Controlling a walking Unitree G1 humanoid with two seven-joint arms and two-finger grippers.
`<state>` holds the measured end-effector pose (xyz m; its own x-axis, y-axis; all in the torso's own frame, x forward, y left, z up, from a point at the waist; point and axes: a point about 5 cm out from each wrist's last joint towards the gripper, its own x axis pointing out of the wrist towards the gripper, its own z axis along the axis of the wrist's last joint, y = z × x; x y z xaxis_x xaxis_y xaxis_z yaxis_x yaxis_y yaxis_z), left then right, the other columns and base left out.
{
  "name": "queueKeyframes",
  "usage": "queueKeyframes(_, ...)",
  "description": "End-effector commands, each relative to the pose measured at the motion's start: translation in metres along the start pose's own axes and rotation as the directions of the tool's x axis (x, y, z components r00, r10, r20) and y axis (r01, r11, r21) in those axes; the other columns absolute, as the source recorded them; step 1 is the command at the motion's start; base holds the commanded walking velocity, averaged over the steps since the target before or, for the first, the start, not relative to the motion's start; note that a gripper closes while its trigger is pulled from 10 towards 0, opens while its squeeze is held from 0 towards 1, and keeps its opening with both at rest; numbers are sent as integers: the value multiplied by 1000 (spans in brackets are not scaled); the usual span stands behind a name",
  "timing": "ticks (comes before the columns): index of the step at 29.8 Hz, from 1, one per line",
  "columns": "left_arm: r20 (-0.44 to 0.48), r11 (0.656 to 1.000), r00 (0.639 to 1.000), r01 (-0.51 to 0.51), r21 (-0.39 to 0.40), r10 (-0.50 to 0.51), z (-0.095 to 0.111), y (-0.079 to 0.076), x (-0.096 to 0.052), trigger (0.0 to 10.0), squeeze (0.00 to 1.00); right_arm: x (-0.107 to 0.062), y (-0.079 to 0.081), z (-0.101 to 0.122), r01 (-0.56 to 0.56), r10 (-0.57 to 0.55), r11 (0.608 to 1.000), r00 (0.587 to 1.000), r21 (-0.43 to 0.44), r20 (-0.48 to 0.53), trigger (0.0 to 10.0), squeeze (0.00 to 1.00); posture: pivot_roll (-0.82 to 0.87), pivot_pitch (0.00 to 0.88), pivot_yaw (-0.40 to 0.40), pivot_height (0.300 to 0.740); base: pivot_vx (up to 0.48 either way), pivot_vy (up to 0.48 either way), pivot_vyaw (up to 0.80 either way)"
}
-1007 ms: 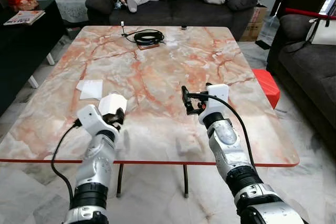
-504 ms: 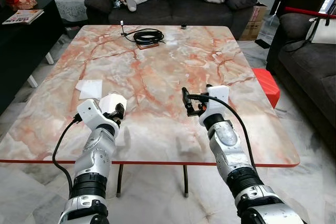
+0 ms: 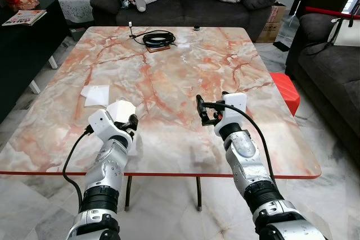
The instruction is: Picking trash to rubbish bin
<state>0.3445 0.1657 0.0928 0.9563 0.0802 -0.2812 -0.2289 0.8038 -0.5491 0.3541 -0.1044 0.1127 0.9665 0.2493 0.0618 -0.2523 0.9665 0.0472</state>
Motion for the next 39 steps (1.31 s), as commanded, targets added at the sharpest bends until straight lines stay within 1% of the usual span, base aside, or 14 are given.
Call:
queueKeyframes(1, 5, 1000, 1000, 10, -15, -10, 4, -5, 3, 10000, 0, 1, 1, 5, -6, 6, 1000, 1000, -8, 15, 10000, 0, -44, 24, -12, 740, 0, 0, 0)
queueKeyframes(7, 9, 1000, 1000, 1, -22, 0, 8, -8, 10, 10000, 0, -1, -2, 4, 1, 0, 1000, 1000, -11, 15, 10000, 0, -56, 33, -12, 740, 0, 0, 0)
queueKeyframes(13, 25, 999, 999, -19, -26, 20, 13, -8, 14, 10000, 0, -4, -1, 2, 0, 0, 1000, 1000, -11, 11, 10000, 0, -61, 40, -10, 740, 0, 0, 0)
queueKeyframes(18, 33, 998, 998, -54, -44, 55, 14, -4, 16, 10000, 0, -5, -2, 1, 1, -1, 1000, 1000, -10, 8, 10000, 0, -66, 43, -8, 740, 0, 0, 0)
queueKeyframes(31, 41, 995, 996, -73, -73, 77, 17, -4, 21, 10000, 0, -10, -3, -1, 0, 0, 1000, 1000, -14, -1, 10000, 0, -80, 49, -11, 740, 0, 0, 0)
queueKeyframes(35, 54, 992, 996, -70, -104, 76, 19, -4, 23, 10000, 0, -11, -3, -1, 0, 0, 1000, 1000, -12, -1, 10000, 0, -85, 49, -15, 740, 0, 0, 0)
queueKeyframes(37, 60, 989, 996, -51, -138, 60, 19, -5, 24, 10000, 0, -12, -3, -1, -2, 2, 1000, 1000, -12, -1, 10000, 0, -89, 50, -16, 740, 0, 0, 0)
queueKeyframes(39, 65, 988, 996, -48, -144, 57, 20, -5, 24, 10000, 0, -12, -3, -1, -3, 3, 1000, 1000, -12, -1, 10000, 0, -90, 54, -19, 740, 0, 0, 0)
